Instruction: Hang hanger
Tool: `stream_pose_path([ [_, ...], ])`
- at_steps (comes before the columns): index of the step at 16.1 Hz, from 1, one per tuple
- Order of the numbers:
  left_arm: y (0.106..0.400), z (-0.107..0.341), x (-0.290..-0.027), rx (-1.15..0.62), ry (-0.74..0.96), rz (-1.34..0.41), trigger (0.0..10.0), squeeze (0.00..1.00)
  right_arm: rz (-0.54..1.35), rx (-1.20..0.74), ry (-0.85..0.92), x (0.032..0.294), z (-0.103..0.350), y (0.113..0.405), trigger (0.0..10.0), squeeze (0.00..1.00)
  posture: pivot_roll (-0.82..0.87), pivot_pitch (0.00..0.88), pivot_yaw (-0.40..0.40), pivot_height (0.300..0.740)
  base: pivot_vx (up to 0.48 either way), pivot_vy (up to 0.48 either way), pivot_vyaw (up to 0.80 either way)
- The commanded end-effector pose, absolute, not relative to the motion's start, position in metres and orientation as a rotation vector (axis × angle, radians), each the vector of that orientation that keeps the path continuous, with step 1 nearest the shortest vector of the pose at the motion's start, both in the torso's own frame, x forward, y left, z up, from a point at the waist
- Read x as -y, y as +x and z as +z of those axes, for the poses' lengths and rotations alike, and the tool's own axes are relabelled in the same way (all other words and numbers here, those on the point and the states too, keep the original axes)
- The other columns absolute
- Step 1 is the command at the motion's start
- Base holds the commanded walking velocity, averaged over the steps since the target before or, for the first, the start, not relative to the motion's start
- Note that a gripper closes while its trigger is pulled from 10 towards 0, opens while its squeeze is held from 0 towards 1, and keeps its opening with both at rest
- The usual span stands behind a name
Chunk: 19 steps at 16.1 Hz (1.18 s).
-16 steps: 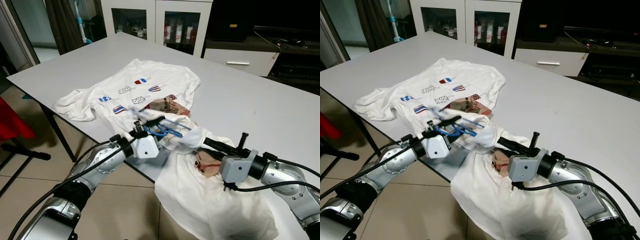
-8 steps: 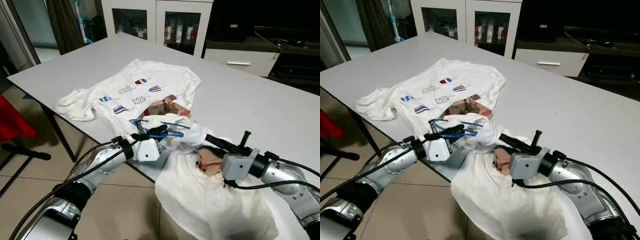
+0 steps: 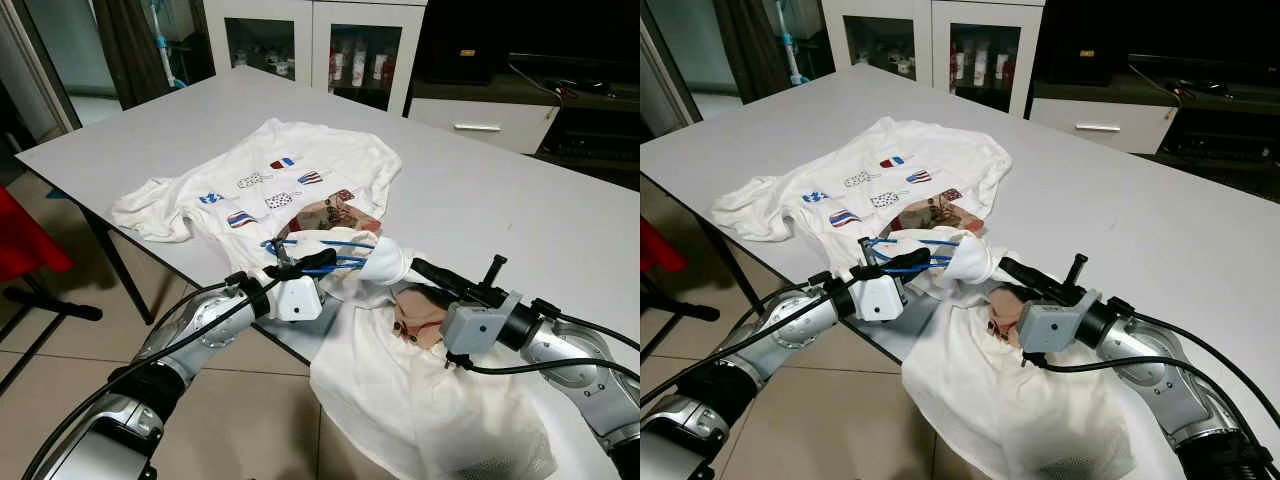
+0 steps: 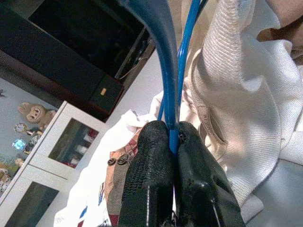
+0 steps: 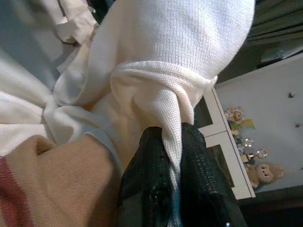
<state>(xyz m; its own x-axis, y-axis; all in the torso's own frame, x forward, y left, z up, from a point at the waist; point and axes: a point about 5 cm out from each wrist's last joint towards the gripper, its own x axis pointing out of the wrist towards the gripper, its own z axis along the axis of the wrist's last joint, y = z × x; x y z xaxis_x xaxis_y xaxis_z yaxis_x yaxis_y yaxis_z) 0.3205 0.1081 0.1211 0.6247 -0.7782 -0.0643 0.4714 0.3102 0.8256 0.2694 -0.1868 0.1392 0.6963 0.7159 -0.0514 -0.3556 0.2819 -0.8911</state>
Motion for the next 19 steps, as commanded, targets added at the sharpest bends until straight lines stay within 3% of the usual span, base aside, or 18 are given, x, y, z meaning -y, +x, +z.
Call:
stream_pose_path([
  [1,0.327,0.121,-0.115,0.334,0.940,-0.799,0.0,0.00,0.680,0.447,-1.018,0.193,0.150,0.273,10.0,1.00,0.06,0.022,0.004,0.740,0.000,0.000,0.00],
  [4,0.330,0.123,-0.116,0.332,0.935,-0.766,0.0,0.00,0.643,0.444,-1.004,0.195,0.152,0.275,10.0,1.00,0.05,0.023,0.003,0.740,0.000,0.000,0.00],
  [5,0.333,0.124,-0.117,0.323,0.926,-0.728,0.0,0.00,0.620,0.413,-0.998,0.197,0.149,0.278,10.0,0.00,0.05,0.023,0.002,0.740,0.000,0.000,0.00],
  [10,0.346,0.129,-0.126,0.277,0.912,-0.592,0.0,0.00,0.430,0.278,-0.897,0.209,0.139,0.292,10.0,0.00,0.05,0.022,0.001,0.740,0.000,0.000,0.00],
  [19,0.346,0.127,-0.123,0.271,0.922,-0.588,0.0,0.00,0.214,0.217,-0.748,0.233,0.149,0.306,10.0,0.00,0.05,0.015,-0.001,0.740,0.000,0.000,0.00],
])
